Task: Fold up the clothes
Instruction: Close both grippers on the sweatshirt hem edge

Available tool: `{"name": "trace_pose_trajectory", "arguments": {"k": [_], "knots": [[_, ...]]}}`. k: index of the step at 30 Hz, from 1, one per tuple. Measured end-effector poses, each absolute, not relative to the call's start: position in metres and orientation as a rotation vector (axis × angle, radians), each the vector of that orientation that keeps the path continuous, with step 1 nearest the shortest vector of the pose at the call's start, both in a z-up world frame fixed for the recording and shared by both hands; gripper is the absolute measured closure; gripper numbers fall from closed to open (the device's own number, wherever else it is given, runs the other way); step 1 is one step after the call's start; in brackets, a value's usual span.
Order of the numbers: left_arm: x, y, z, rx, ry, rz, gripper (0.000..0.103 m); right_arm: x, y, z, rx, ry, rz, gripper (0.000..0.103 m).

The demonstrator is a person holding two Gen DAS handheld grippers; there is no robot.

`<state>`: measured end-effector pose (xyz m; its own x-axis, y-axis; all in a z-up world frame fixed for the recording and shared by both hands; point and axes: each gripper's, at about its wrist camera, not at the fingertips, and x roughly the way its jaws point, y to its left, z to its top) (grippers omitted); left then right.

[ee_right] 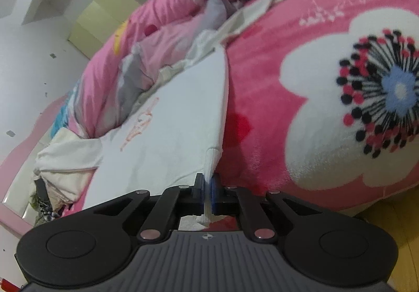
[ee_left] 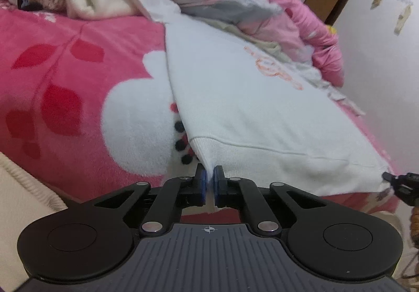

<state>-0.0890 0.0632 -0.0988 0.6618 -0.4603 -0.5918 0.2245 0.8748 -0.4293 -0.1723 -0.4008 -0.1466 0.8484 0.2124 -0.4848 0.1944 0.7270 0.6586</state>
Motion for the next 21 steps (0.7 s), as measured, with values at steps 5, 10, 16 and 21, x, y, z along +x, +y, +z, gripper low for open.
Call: {"name": "trace_pose_trajectory", "arguments": {"k": [5,10,16,21], "knots": [[-0.099,0.070,-0.079,-0.348,0.736,-0.440,0.100,-0.183,-0.394,-0.133,0.745,0.547,0.027,0.100],[-0.108,0.069,-0.070,-0.323,0.752,-0.476,0.101,-0.193,-0.388,-0.124,0.726,0.552,0.043,0.100],[-0.121,0.078,-0.068,-0.303,0.802,-0.499,0.101,-0.219,-0.384,-0.116,0.710,0.577,0.044,0.100],[-0.128,0.082,-0.081,-0.262,0.861,-0.498,0.101,-0.233,-0.384,-0.128,0.724,0.637,0.023,0.100]]}}
